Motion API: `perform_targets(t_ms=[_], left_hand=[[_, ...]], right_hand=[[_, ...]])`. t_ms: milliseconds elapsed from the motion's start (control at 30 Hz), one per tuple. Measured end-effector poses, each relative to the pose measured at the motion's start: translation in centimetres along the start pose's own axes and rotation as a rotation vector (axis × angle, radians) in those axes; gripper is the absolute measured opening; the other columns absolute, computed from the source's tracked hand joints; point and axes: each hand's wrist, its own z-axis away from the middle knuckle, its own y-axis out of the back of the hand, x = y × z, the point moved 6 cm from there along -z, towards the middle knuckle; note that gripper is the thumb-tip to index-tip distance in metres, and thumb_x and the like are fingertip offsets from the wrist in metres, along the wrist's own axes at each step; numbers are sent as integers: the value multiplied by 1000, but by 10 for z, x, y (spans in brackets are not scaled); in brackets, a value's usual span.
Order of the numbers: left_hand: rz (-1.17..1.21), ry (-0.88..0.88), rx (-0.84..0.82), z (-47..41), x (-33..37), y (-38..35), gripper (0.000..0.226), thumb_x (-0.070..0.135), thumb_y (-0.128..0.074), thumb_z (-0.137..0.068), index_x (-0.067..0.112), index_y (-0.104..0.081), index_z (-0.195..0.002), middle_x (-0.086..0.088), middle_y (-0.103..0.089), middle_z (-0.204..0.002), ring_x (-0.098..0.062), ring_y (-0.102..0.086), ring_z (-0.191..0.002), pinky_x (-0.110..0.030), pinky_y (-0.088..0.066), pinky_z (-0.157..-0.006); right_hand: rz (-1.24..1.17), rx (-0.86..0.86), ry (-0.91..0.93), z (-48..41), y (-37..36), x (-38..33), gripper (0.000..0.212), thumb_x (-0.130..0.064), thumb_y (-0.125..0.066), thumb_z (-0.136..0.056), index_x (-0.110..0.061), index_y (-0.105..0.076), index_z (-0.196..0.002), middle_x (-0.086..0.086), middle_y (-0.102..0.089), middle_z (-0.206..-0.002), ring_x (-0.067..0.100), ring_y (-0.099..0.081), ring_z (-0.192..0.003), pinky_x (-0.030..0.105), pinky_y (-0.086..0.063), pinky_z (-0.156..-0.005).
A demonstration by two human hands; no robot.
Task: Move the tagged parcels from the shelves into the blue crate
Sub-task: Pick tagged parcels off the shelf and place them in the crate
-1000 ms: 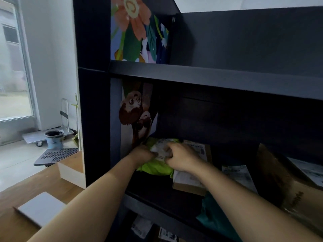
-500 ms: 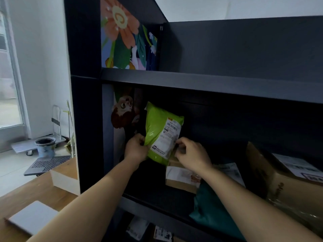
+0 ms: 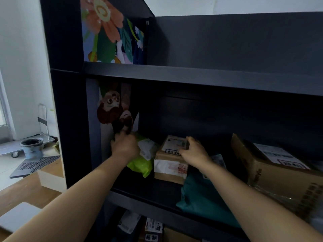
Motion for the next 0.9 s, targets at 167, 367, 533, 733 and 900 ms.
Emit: perform_targets(t_ms=[167,367,533,733,900], left_hand=[[190,-236,24,20,51,-1,28,21,-44,-99,7,-64,-113,-15,-63,-117,-25,-57,-102,-29,-43,-81],[516,-97,-265,22,60,-28,33,30,-44,-101,10,-61,-121,-6,-63,-117,-19,-59,-103,-23,-45,-82],[846,-79,-132,27,51,-30,25,16,-52,-97,14,-64,-119,-7,-67,-115,-21,-62,-101,-32,-52,-89],[967,-143,45,71,46,2,30,10,-54,-95,18,-66,-121,2,-70,-111,-18,-64,-106,-41,-49,-99],[910,-91,179,126,50,28,31,14,-54,-95,22,-64,-123,8,-68,-110,-13,-62,-104,-29,-49,-91]], right_hand=[[-339,-140,-170,11,-7,9,42,-16,-64,-84,-19,-50,-123,4,-60,-117,17,-58,-101,29,-51,-76],[-468,-274,-280,27,-13,19,40,-16,-66,-85,-19,-54,-123,0,-63,-111,13,-59,-99,31,-53,-82],[-509,-157,-89,38,-3,11,58,-10,-72,-84,-29,-47,-133,-9,-61,-116,3,-54,-95,18,-43,-74],[-525,-103,81,66,10,-4,90,-11,-73,-84,-26,-16,-153,-4,-39,-148,0,-31,-114,20,-29,-96],[-535,-155,164,97,23,-9,92,-12,-74,-83,-29,-18,-153,-2,-37,-151,5,-36,-122,20,-30,-96]])
